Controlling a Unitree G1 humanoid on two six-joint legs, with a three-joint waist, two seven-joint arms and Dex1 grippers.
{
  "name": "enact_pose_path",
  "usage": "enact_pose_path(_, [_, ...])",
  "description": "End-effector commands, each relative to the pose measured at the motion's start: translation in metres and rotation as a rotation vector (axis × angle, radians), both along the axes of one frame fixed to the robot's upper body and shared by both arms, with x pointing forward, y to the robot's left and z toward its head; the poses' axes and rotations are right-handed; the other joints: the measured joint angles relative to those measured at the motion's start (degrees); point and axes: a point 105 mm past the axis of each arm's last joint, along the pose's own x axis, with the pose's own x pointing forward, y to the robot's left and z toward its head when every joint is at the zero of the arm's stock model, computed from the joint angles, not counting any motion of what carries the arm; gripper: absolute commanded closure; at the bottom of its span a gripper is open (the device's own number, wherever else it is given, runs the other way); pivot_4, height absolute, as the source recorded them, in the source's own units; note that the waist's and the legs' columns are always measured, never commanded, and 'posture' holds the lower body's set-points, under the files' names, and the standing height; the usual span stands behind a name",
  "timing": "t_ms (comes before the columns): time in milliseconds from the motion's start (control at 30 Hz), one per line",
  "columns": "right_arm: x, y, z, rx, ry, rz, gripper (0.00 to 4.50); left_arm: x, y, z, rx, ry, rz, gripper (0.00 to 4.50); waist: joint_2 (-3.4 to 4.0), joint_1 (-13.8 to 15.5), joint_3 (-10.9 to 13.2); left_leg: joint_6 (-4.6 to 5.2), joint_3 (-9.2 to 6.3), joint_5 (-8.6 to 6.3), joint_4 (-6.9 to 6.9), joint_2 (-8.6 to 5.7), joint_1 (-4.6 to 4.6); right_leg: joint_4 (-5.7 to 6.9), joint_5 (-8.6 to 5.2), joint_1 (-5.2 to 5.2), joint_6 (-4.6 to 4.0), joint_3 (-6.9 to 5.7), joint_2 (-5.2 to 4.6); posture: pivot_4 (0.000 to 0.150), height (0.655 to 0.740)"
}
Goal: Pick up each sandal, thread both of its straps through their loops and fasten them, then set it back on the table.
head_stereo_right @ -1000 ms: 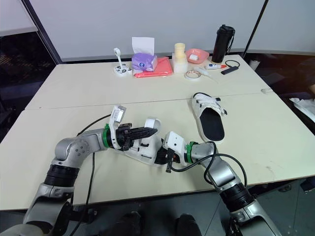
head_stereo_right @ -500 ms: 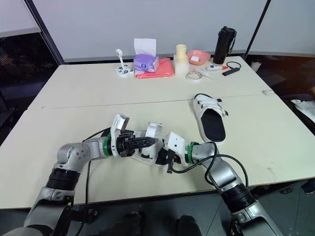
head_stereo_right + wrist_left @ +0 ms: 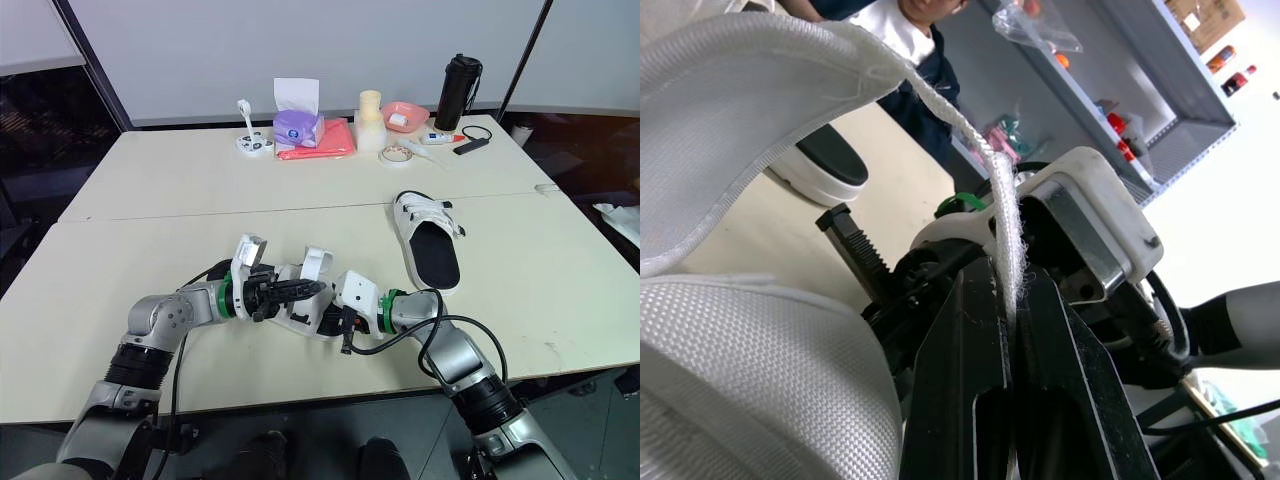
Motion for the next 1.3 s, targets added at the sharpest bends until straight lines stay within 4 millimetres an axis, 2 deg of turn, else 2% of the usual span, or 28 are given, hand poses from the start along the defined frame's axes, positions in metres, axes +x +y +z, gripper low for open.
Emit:
enact_pose_path(33, [-0.010, -0.006, -0.025, -0.078, 0.091, 0.006, 4.50, -0.002, -0.002, -0.005, 0.038, -0.025, -0.018, 4.42, 0.00, 0.0, 0.0, 0.00, -0.01, 0.00, 0.00, -0.01, 0.00, 0.00, 0.00, 0.00, 0.00, 0.00, 0.00, 0.150, 0.7400])
enact_pose_path(333, [-0.010, -0.006, -0.024, -0.078, 0.091, 0.008, 4.50, 0.004, -0.005, -0.010, 0.058, -0.109, 0.038, 4.42, 0.00, 0.0, 0.0, 0.00, -0.13, 0.00, 0.00, -0.02, 0.00, -0.03, -0.01, 0.01, 0.01, -0.02, -0.03, 0.150, 0.7400])
enact_pose_path(600, [-0.011, -0.006, -0.026, -0.086, 0.095, 0.009, 4.50, 0.010, -0.006, -0.007, 0.041, -0.113, 0.059, 4.42, 0.00, 0.0, 0.0, 0.00, -0.20, -0.01, -0.01, -0.04, -0.01, -0.05, -0.01, 0.02, 0.02, -0.03, -0.04, 0.150, 0.7400])
enact_pose_path(933, [-0.012, -0.008, -0.028, -0.101, 0.101, 0.011, 4.50, 0.003, 0.002, -0.011, 0.089, -0.063, -0.026, 4.42, 0.00, -0.1, 0.0, 0.00, -0.22, -0.01, -0.07, -0.05, 0.00, -0.06, -0.03, 0.01, 0.04, -0.04, -0.05, 0.150, 0.7400])
enact_pose_path(1100, [-0.012, -0.008, -0.028, -0.106, 0.098, 0.013, 4.50, 0.006, 0.009, -0.009, 0.103, -0.056, -0.028, 4.42, 0.00, -0.1, 0.0, 0.00, -0.23, -0.01, -0.11, -0.05, 0.00, -0.08, -0.05, 0.01, 0.06, -0.04, -0.05, 0.150, 0.7400])
enact_pose_path(1300, [-0.013, -0.008, -0.028, -0.108, 0.097, 0.012, 4.50, 0.004, 0.013, -0.014, 0.147, -0.117, -0.041, 4.42, 0.00, -0.1, 0.0, 0.00, -0.23, -0.01, -0.16, -0.05, -0.01, -0.08, -0.06, -0.01, 0.06, -0.04, -0.06, 0.150, 0.7400])
